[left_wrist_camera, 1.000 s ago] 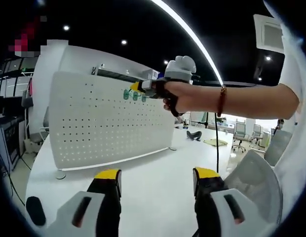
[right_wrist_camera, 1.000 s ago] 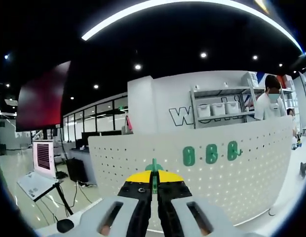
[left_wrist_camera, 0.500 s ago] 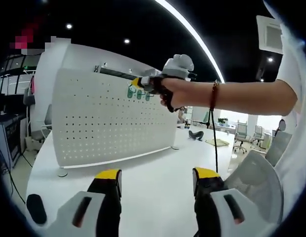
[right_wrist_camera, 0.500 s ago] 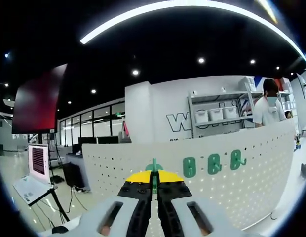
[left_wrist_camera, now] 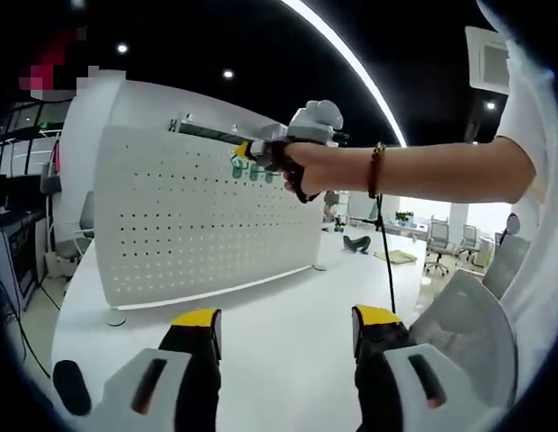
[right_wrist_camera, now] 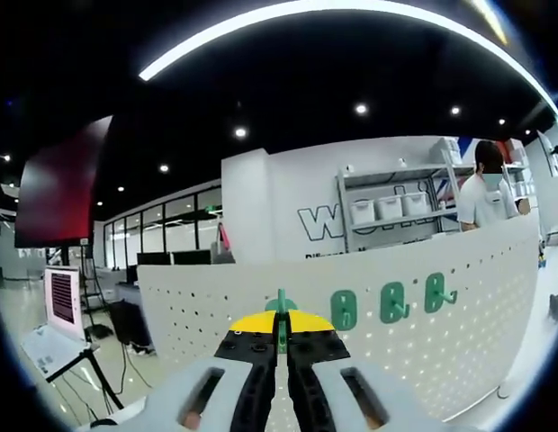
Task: Insert the hook assembly into the mounting plate slot until the hook locks in place.
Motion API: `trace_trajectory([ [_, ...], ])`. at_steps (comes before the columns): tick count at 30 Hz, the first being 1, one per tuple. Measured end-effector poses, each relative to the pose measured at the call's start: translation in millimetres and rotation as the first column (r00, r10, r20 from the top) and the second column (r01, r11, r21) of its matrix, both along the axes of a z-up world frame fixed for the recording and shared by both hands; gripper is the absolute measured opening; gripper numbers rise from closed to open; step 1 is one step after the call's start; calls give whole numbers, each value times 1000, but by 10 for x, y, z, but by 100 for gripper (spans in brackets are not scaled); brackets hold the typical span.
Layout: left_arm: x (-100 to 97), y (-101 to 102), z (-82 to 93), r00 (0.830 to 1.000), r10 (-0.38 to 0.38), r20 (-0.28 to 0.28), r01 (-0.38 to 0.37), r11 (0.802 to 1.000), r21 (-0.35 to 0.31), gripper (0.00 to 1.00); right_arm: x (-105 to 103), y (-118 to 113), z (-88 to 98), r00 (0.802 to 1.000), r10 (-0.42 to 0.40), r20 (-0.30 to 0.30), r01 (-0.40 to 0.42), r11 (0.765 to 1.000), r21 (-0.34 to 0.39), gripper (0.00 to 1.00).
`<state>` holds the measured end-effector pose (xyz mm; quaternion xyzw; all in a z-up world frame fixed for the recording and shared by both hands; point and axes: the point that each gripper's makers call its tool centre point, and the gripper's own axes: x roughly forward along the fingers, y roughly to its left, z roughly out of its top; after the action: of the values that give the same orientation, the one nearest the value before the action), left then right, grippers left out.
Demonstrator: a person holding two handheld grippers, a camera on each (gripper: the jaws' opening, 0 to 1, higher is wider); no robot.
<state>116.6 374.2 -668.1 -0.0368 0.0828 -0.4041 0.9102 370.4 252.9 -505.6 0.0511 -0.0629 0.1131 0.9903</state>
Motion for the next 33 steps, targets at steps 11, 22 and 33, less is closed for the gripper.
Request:
trace_trajectory([
  [11,-31,-95,-47,999,-30,-17,30,1000,-2,59,139,19,32,1000,3,-1,-3,1000,2,1],
  [22,38,-16,-74,1000,-14,-23,14,1000,3,58,312,-2,68,1000,-11,1,11,1000,0,1],
  [33,66,11,-79,1000,-5,-28,5,1000,1,58,373,33,59,1000,-19,2,19,1000,-18,1],
])
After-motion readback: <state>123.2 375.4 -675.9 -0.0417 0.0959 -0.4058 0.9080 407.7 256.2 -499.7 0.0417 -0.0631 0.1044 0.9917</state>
